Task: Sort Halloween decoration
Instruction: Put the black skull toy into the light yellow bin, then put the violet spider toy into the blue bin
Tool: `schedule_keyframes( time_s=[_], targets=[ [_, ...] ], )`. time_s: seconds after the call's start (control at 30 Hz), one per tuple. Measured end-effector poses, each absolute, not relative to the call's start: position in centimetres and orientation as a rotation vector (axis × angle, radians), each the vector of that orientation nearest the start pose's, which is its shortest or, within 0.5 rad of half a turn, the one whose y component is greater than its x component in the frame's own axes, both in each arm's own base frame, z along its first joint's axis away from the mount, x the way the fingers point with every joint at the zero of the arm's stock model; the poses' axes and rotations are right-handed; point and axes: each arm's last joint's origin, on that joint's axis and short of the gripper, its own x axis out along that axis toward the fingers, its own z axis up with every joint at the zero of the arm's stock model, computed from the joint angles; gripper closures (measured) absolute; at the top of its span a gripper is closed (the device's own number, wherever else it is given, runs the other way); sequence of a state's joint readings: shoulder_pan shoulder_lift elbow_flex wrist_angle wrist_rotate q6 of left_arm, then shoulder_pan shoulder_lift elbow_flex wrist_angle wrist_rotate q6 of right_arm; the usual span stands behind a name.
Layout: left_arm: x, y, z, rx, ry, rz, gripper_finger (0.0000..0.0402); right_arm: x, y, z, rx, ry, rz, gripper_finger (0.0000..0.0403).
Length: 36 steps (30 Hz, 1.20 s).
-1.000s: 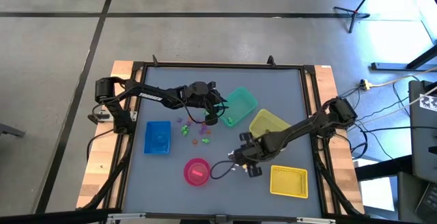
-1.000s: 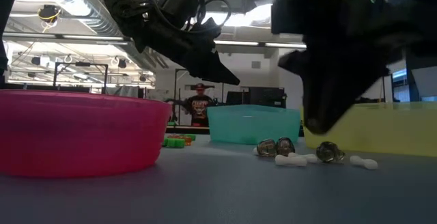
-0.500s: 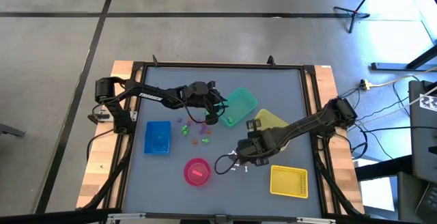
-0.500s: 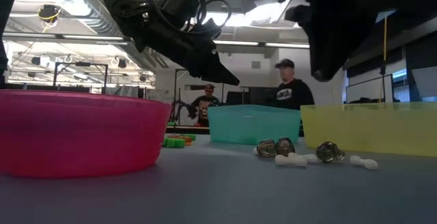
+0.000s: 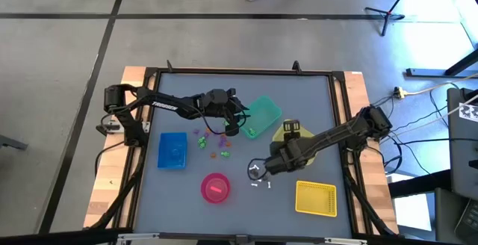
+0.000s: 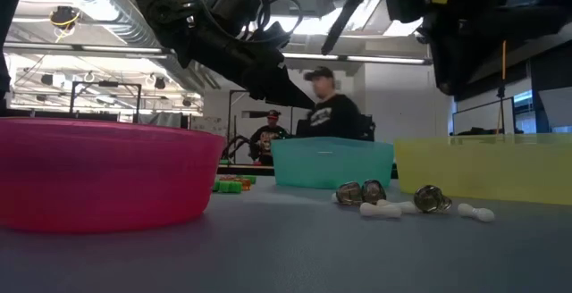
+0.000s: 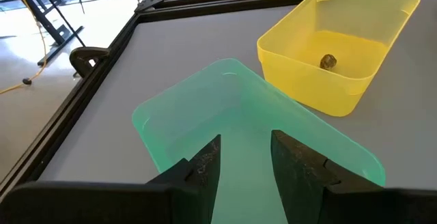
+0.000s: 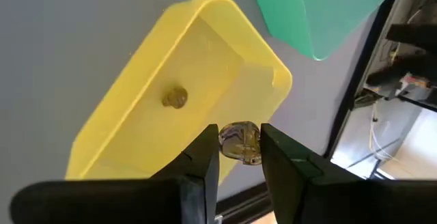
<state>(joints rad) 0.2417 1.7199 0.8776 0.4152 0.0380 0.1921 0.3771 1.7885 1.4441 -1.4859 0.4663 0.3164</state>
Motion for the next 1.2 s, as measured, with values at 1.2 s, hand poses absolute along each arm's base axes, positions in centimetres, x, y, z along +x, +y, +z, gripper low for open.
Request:
schedule_keyframes(
  time_s=[1.2],
  targets=[
    [34.4,8.7,18.1,0.144,0.457,0.263,0.0237,29.1,7.0,24.5,-0.392,1.695,-0.401,0.0184]
  ],
)
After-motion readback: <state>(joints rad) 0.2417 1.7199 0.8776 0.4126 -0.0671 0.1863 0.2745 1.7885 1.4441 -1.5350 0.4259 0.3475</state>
